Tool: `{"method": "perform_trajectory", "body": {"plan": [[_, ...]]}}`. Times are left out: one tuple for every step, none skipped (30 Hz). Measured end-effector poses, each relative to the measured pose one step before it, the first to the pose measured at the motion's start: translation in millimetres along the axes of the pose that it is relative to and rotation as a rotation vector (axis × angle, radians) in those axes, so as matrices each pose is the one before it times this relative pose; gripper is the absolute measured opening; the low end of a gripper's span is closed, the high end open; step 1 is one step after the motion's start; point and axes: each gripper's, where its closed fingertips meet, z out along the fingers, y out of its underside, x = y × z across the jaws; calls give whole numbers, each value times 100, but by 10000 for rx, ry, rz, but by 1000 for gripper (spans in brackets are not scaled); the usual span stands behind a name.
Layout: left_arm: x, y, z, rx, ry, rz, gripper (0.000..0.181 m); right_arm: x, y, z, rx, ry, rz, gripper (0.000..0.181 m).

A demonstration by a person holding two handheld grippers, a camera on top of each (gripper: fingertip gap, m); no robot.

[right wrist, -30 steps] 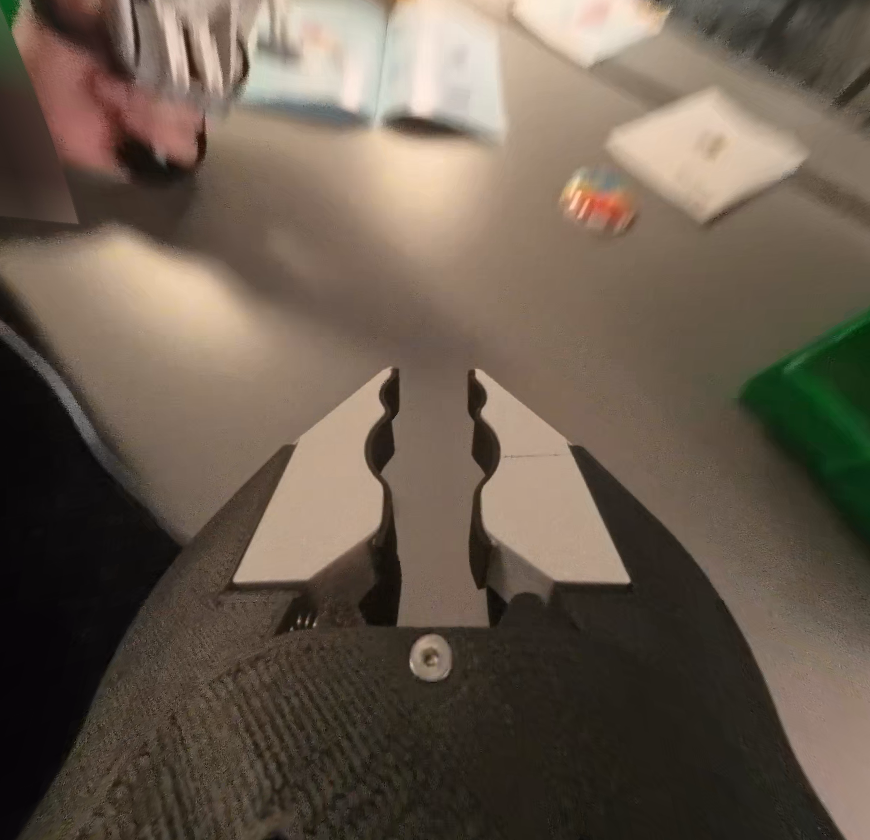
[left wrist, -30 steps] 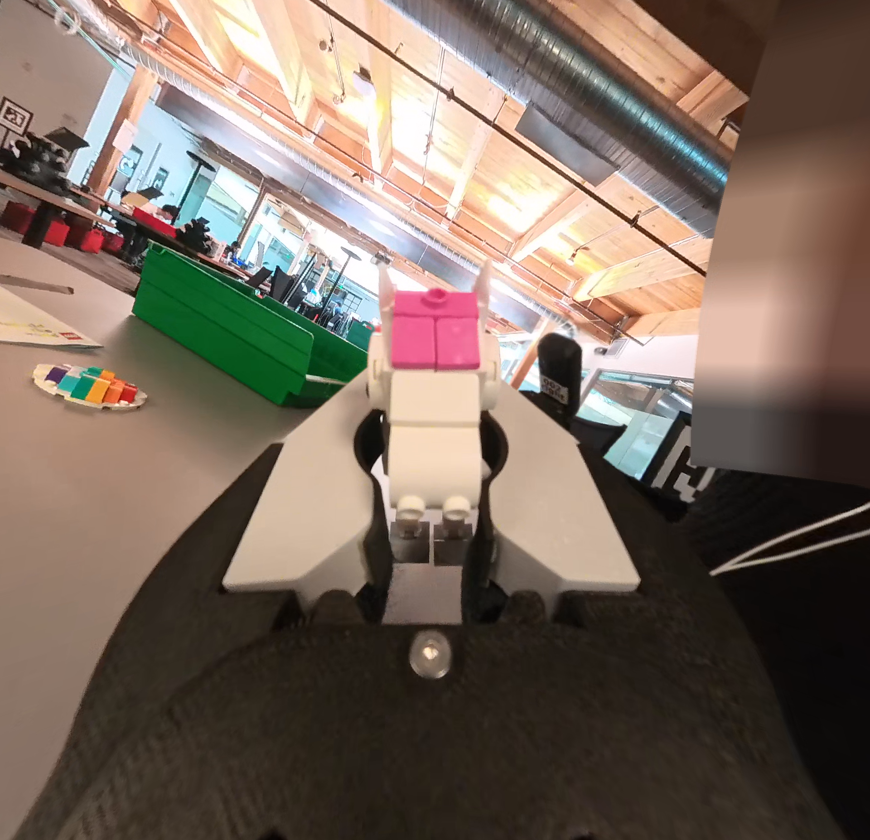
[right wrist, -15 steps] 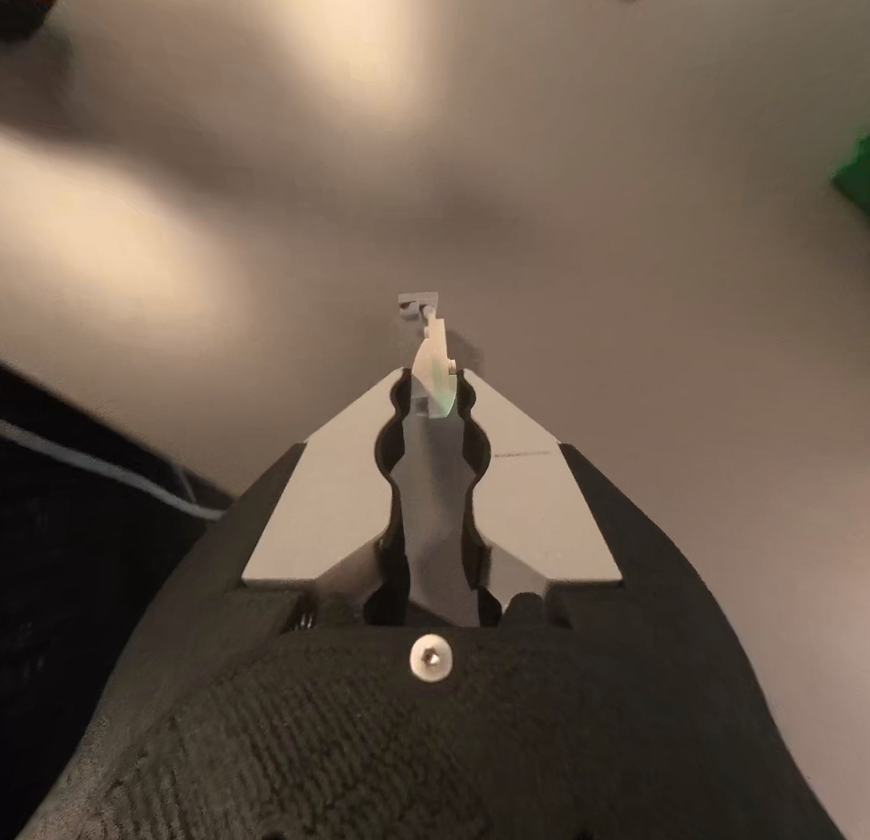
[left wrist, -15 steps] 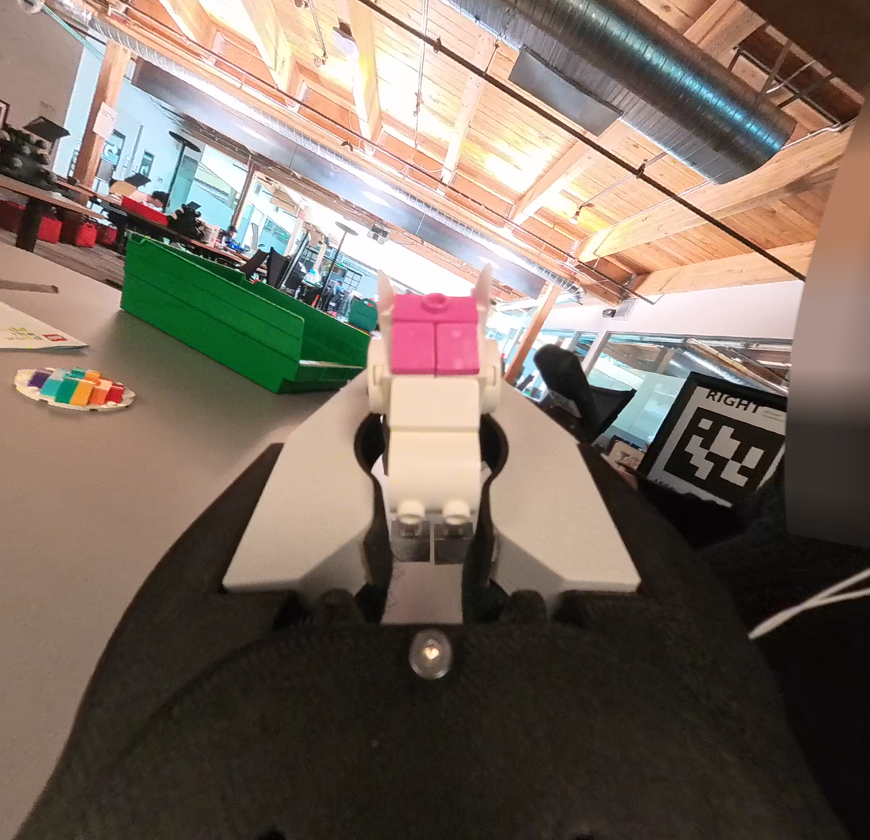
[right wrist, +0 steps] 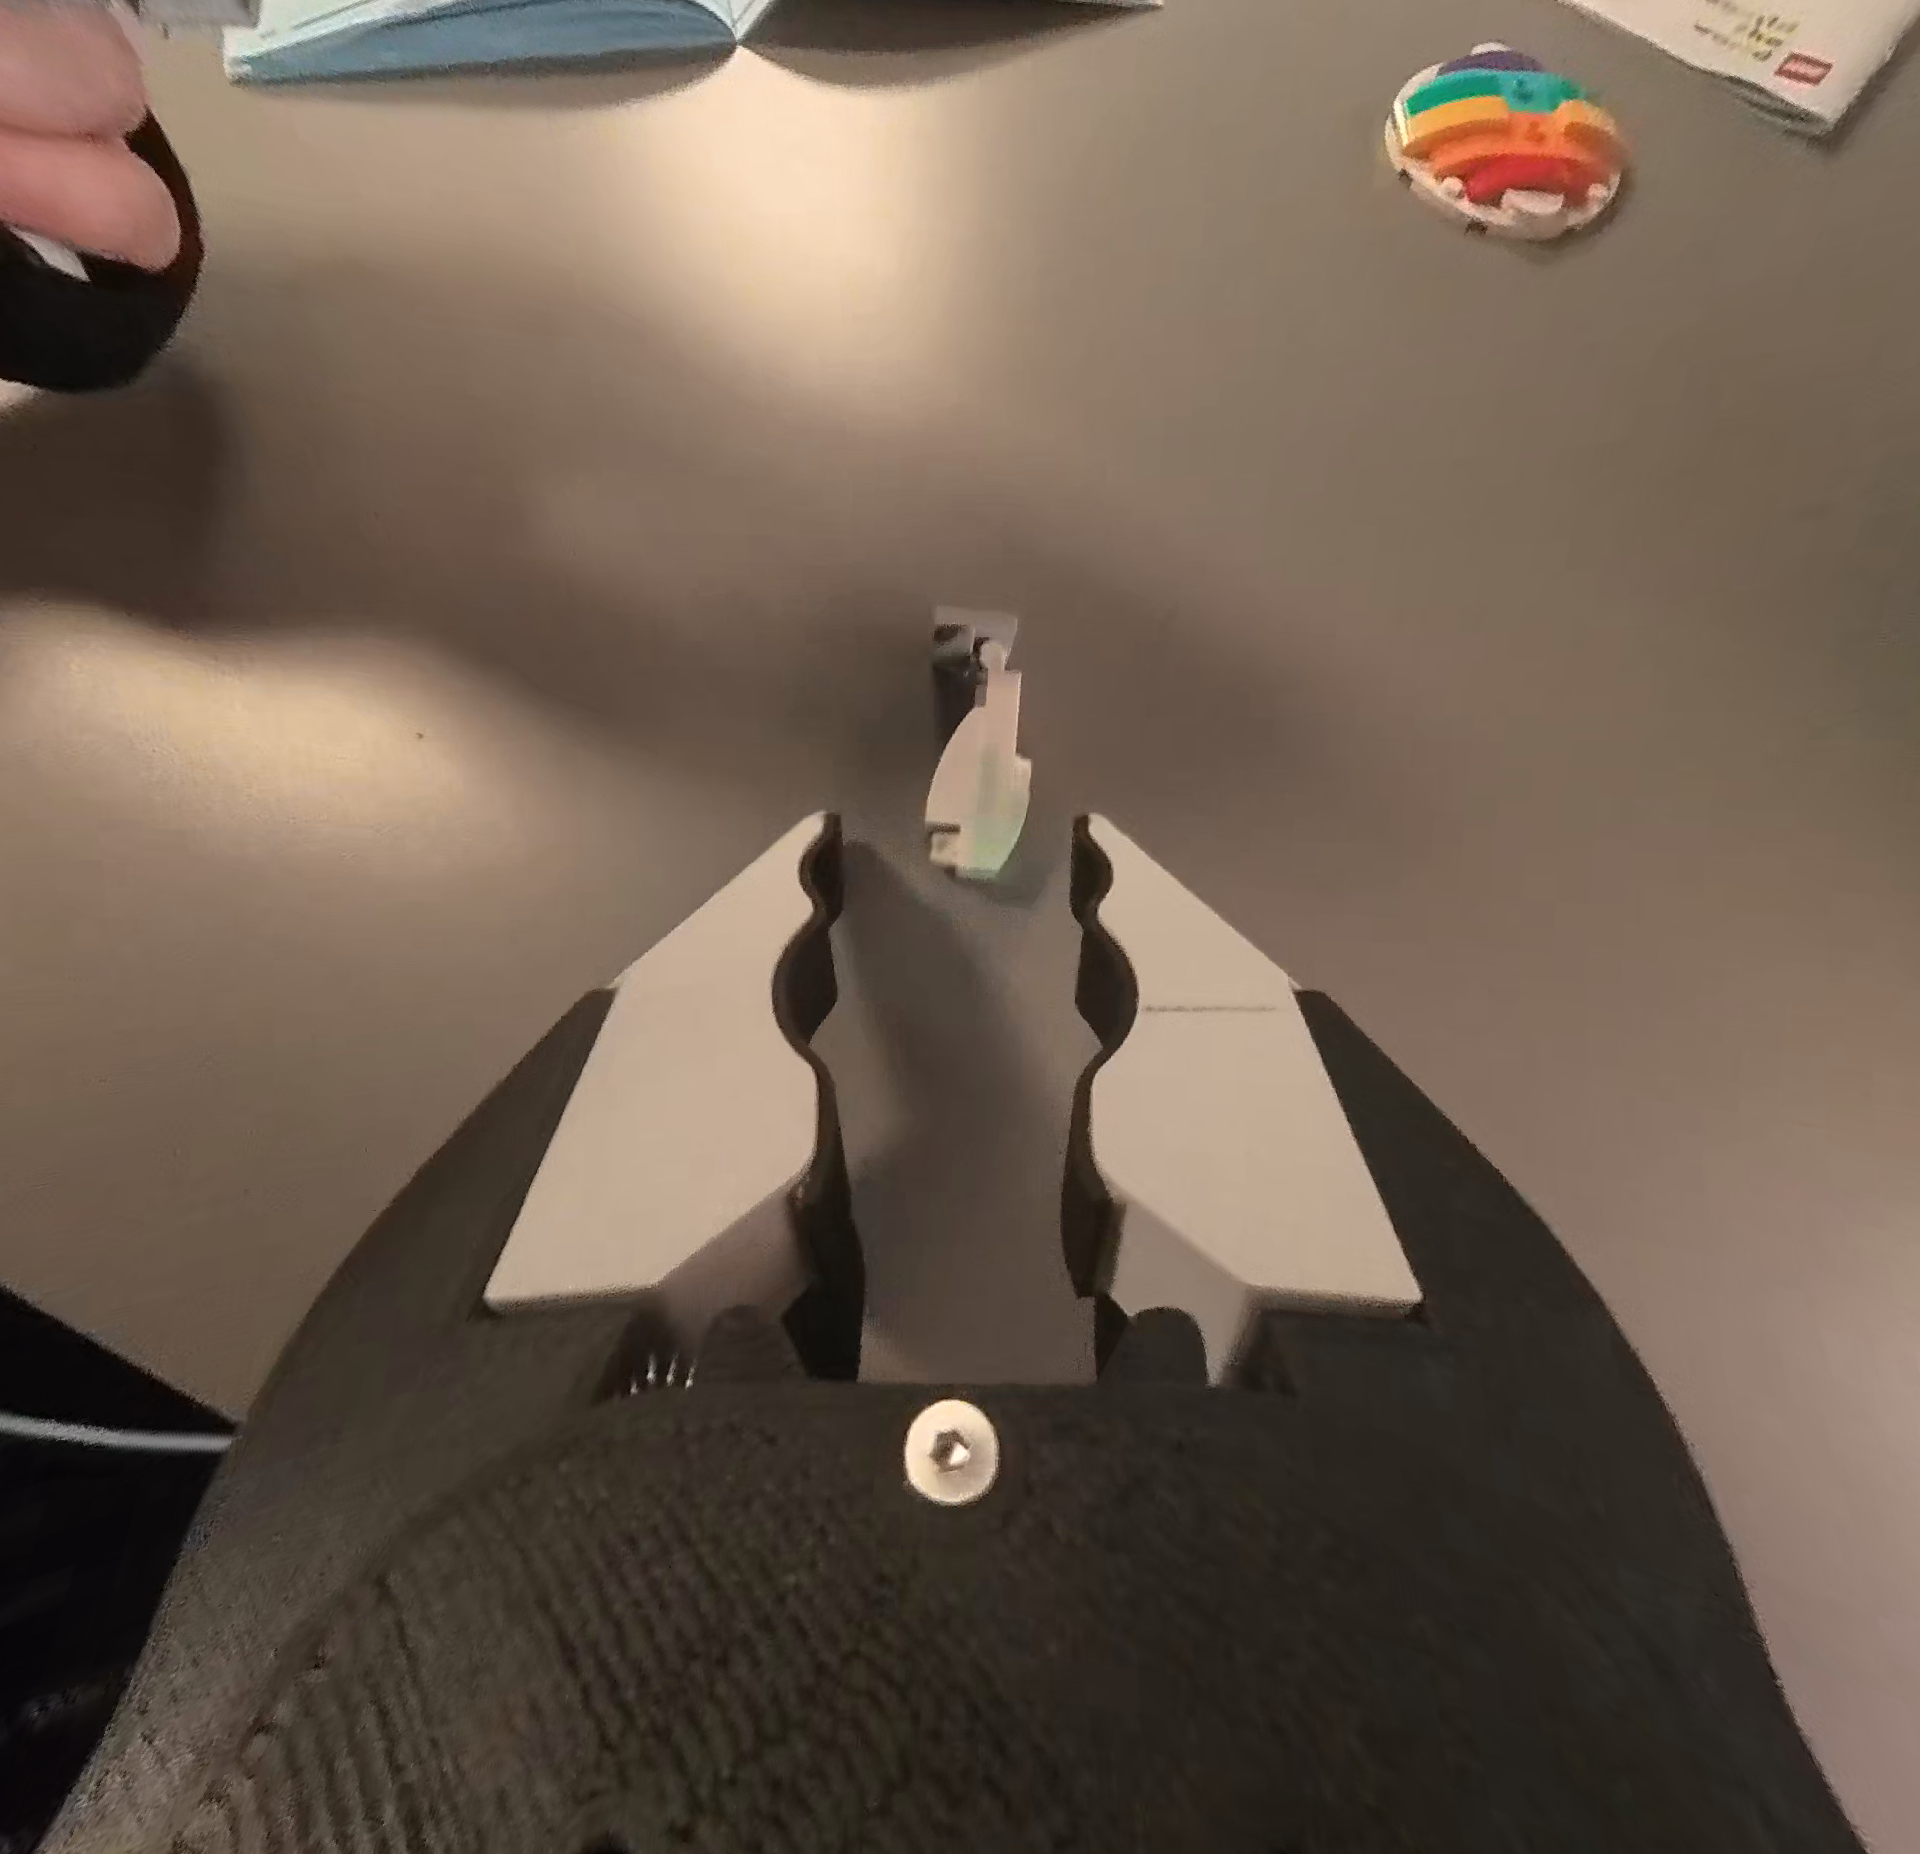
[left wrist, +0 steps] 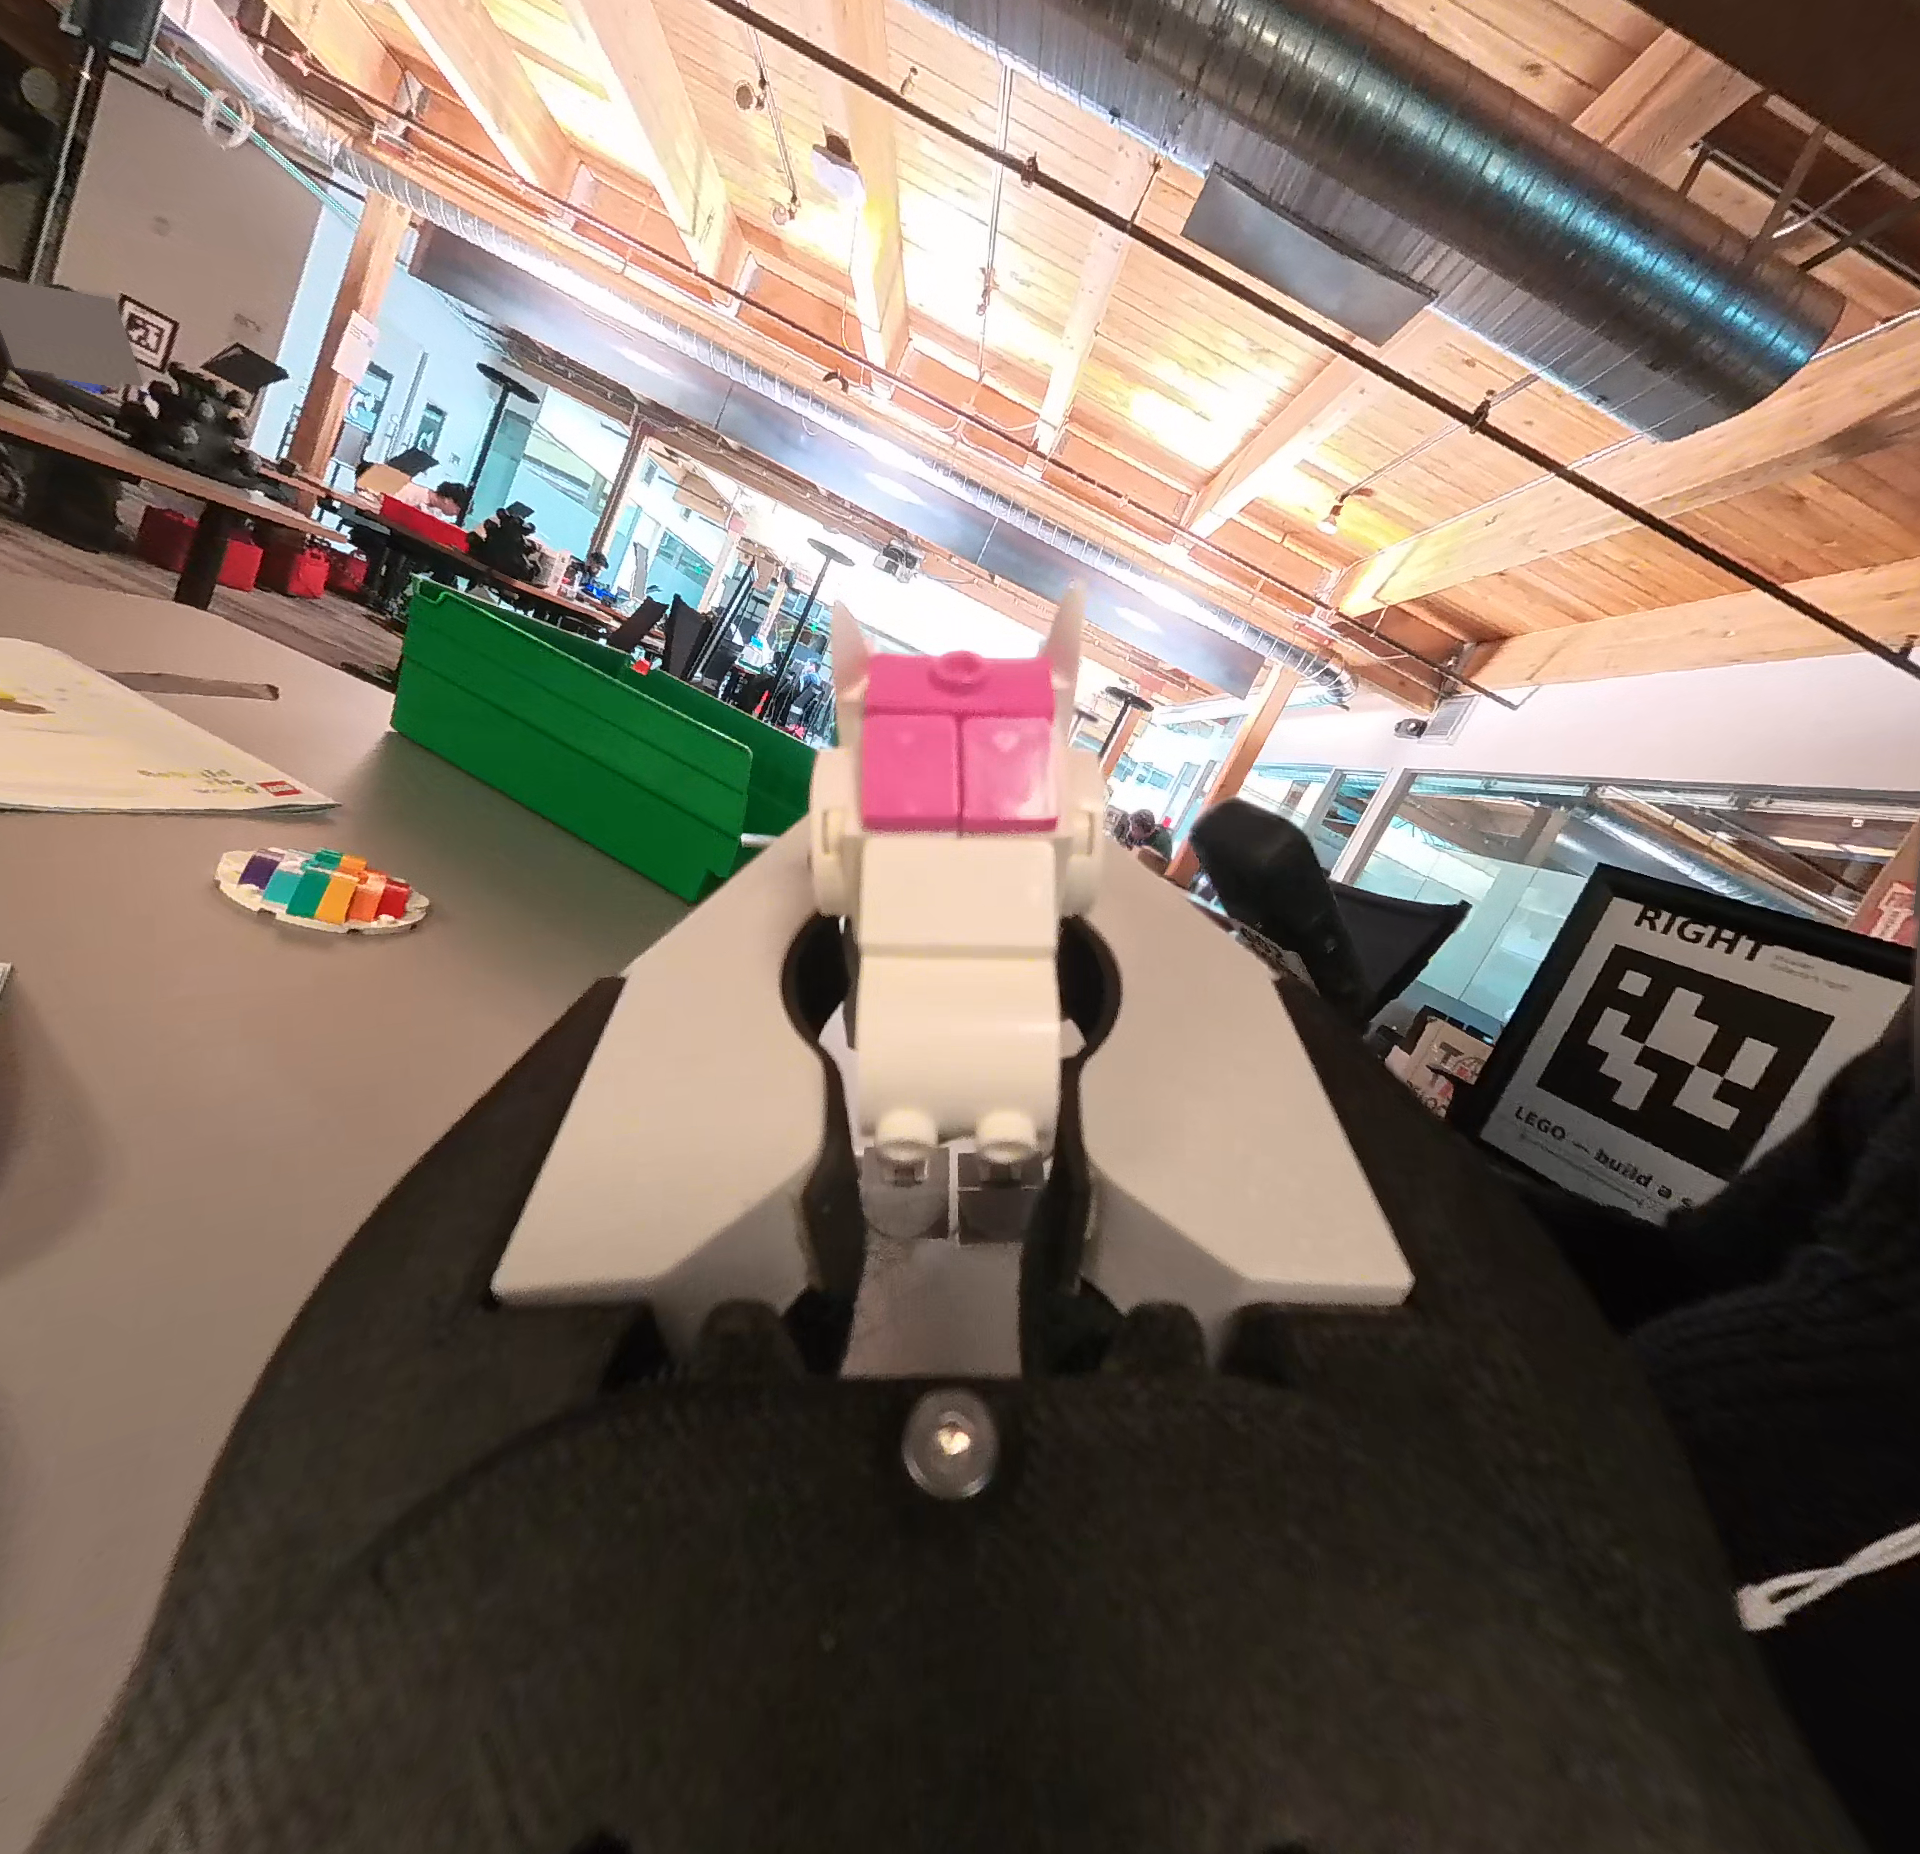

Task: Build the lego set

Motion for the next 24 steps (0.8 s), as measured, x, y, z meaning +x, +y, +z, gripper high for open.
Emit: {"method": "perform_trajectory", "body": {"plan": [[-8,148,60,-66,4,12,36,12,282,-114,0,-10,182,41],[28,123,73,-48,20,-7,36,-125,117,-74,73,-86,190,40],[52,86,60,-29,32,-14,36,-114,35,26,76,-42,137,39],[6,71,42,-23,22,-27,36,44,-46,80,37,87,14,38],[-17,60,21,-14,21,-57,36,156,-128,96,18,170,-109,37],[-26,19,-7,13,22,-92,36,157,-173,153,8,170,-145,36],[-20,-36,-30,43,33,-125,36,22,-171,179,-6,69,-131,33],[-5,-74,-54,59,47,-148,36,-152,-150,181,-37,-64,-150,30],[-19,-134,-76,77,48,-132,36,-135,-98,136,-92,-97,-234,27],[-21,-172,-95,79,52,-144,36,96,-42,35,-181,15,-412,25],[-40,-217,-111,80,54,-127,36,310,-68,-104,-254,106,-617,22],[-107,-260,-144,85,-11,-44,36,352,-191,-258,-268,41,-732,19],[-163,-262,-153,72,-82,60,36,373,-318,-408,-296,-89,-756,17],[-132,-228,-137,30,-87,134,36,508,-269,-538,-425,-190,-732,17],[-97,-130,-103,-22,-80,156,36,576,46,-636,-702,-336,-625,17],[-72,-92,-67,-29,-70,155,36,545,277,-695,-886,-494,-494,17],[-18,-65,-42,-20,-43,115,36,487,248,-696,-821,-567,-470,17],[42,-25,-1,-7,2,37,36,413,401,-592,-868,-594,-457,17],[65,23,15,-5,24,5,36,448,793,-425,-1116,-518,-352,17],[43,102,40,-35,5,5,36,458,1093,-234,-1306,-431,-308,17],[46,132,56,-55,9,12,36,341,1034,-19,-1260,-401,-343,18],[75,134,64,-59,18,28,36,128,777,136,-1079,-451,-253,18],[105,114,67,-58,23,41,36,-101,533,235,-914,-576,-86,18],[119,107,72,-55,28,57,36,-46,339,264,-761,-530,15,18]]}}
